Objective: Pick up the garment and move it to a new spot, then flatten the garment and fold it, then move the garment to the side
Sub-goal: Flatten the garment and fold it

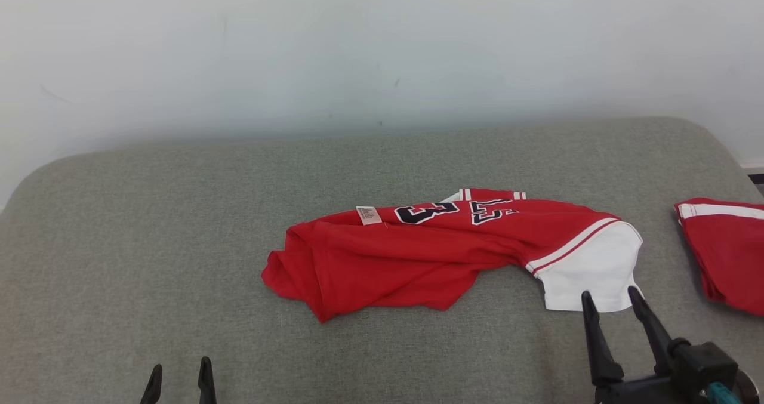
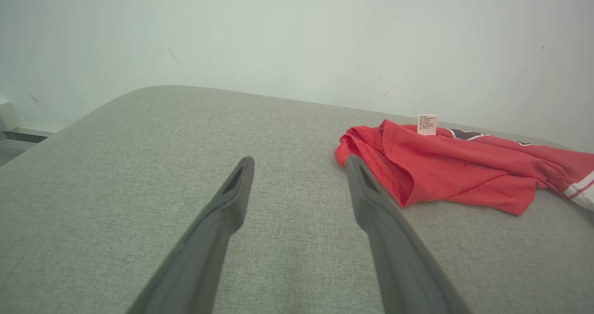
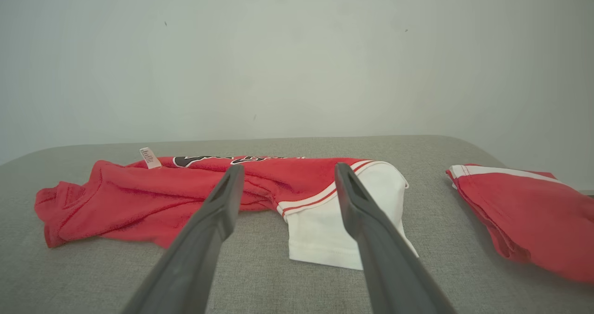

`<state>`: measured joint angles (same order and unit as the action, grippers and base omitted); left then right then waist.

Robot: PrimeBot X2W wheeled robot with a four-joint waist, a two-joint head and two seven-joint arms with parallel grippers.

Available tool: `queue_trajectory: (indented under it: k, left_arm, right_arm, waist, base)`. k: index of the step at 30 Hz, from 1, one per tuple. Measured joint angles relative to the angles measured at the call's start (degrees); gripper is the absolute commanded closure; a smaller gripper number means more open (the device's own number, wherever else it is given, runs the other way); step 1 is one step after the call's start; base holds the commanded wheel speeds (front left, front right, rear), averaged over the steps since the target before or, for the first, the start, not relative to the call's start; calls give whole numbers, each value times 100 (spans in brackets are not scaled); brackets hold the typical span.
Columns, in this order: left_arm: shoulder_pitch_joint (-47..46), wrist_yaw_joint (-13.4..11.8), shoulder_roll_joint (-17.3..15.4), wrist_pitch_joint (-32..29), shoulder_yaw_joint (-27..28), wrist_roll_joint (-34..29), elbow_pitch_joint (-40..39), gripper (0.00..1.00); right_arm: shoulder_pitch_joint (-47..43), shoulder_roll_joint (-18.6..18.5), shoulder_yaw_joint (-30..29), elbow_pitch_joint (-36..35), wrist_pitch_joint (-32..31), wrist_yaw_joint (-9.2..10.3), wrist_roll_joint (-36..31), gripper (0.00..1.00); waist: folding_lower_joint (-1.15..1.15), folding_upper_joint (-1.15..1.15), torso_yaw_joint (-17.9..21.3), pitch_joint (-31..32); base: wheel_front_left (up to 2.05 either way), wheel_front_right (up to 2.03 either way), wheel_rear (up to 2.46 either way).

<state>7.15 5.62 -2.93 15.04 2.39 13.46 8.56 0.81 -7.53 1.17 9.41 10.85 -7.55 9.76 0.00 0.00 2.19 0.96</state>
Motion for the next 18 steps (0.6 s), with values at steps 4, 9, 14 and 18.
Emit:
queue_trajectory:
  k: [4,9,14,18]
  left_arm:
    - [18,2,-1,0,21,0,-1,0]
    - [14,27,0,0,30,-1,9,0]
    - [-6,26,0,0,52,-4,42,0]
    - [-54,25,0,0,77,-32,183,0]
  right_arm:
    - [-290,-19,88,-78,80,0,-16,0]
    - [-319,-29,109,-149,120,0,-101,0]
    - [-308,-20,145,-166,126,0,-149,0]
    - [-280,-5,235,-152,134,0,-147,0]
  waist:
    - [0,0,79,-12]
    - [0,0,196,-44]
    - [0,0,304,-81]
    - [1,0,404,-113]
  base:
    - [0,0,0]
    - [0,0,0]
    - [0,0,0]
    - [0,0,0]
